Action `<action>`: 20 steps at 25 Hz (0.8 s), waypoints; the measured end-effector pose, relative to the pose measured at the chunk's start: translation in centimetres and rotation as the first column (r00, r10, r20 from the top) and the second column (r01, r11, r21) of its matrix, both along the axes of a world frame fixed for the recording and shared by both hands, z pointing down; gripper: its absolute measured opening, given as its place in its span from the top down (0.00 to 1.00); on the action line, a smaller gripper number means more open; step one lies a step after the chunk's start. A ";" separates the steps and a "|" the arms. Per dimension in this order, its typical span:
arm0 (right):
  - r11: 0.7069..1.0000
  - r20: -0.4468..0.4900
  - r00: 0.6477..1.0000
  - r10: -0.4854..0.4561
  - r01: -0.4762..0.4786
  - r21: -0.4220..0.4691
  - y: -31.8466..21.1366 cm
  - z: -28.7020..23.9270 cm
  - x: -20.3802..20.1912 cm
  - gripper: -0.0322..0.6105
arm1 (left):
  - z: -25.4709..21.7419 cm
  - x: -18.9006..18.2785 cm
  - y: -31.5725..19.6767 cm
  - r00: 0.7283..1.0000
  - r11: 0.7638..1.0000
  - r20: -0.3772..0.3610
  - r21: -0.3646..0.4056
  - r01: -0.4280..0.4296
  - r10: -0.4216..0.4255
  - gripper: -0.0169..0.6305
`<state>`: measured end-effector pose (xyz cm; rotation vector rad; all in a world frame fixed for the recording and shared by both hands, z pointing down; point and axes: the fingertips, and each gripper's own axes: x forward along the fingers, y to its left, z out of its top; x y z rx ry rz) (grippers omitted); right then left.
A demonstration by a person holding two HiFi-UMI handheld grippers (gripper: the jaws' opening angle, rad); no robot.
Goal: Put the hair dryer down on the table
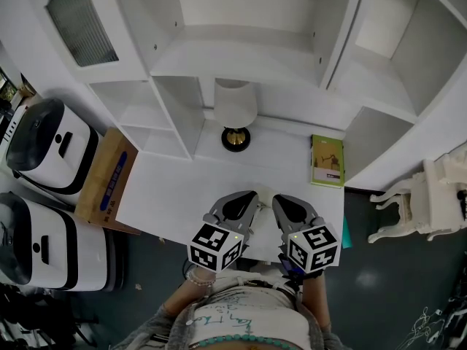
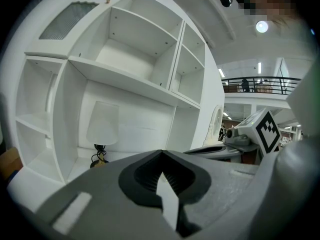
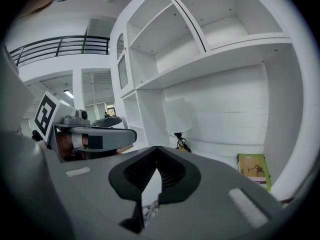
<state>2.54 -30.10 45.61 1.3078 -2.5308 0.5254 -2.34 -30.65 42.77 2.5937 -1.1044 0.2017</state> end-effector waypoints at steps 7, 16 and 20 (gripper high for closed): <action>1.000 -0.002 1.000 -0.006 0.006 0.016 0.1 -0.8 0.0 0.91 | -1.3 0.1 0.1 1.000 1.000 -0.013 0.026 0.003 -0.002 0.97; 1.000 -0.004 1.000 -0.007 0.007 0.025 0.1 -1.2 0.2 0.91 | -1.5 0.5 0.1 1.000 0.999 -0.014 0.038 0.005 -0.004 0.97; 1.000 -0.007 1.000 -0.018 0.018 0.023 0.3 -1.2 0.2 0.91 | -1.3 0.6 0.1 1.000 0.999 -0.008 0.035 0.003 -0.003 0.97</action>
